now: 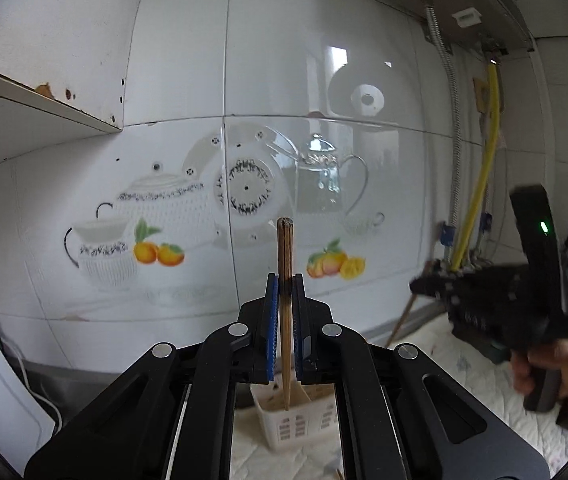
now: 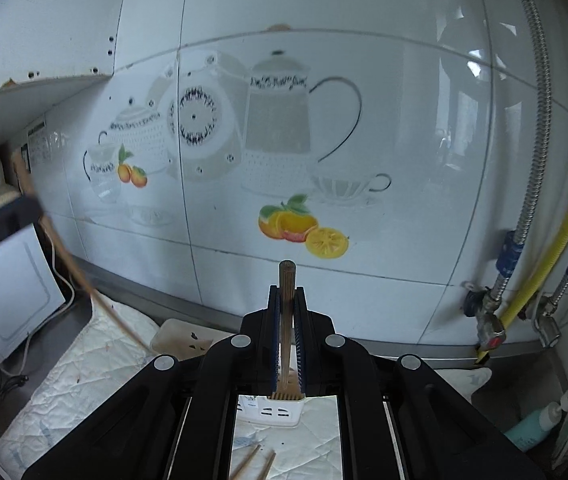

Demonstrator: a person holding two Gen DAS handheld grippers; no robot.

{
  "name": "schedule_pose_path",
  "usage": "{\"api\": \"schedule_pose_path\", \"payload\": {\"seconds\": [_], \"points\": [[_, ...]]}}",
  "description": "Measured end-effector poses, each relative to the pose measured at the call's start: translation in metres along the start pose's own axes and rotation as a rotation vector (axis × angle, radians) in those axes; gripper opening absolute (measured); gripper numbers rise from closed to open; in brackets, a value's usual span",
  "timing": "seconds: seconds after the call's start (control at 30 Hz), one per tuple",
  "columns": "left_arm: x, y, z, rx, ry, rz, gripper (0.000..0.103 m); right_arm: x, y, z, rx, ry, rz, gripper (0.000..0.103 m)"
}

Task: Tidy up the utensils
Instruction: 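Lower the chopsticks into the holder and open both tools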

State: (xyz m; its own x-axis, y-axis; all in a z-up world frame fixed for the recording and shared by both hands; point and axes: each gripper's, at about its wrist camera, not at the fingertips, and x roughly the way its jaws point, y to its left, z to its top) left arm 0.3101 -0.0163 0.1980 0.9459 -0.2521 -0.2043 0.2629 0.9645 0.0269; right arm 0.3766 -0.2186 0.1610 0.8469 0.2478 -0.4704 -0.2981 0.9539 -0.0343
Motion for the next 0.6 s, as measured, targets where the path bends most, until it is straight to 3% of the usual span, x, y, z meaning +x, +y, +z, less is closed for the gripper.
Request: {"api": "schedule_pose_path", "payload": {"seconds": [0.3, 0.5, 0.53, 0.6], "points": [[0.058, 0.013, -0.031, -0.073, 0.107, -0.019, 0.006, 0.021, -0.001, -0.022, -0.017, 0.045, -0.003, 0.008], [0.061, 0.014, -0.046, -0.083, 0.159, -0.043, 0.008, 0.010, -0.002, -0.028, -0.015, 0.021, -0.010, 0.033], [0.058, 0.013, -0.046, -0.081, 0.160, -0.043, 0.009, 0.005, -0.002, -0.028, -0.017, 0.014, -0.013, 0.034], [0.050, 0.012, -0.046, -0.082, 0.161, -0.045, 0.019, -0.007, -0.001, -0.030, -0.021, 0.001, -0.016, 0.035]]}}
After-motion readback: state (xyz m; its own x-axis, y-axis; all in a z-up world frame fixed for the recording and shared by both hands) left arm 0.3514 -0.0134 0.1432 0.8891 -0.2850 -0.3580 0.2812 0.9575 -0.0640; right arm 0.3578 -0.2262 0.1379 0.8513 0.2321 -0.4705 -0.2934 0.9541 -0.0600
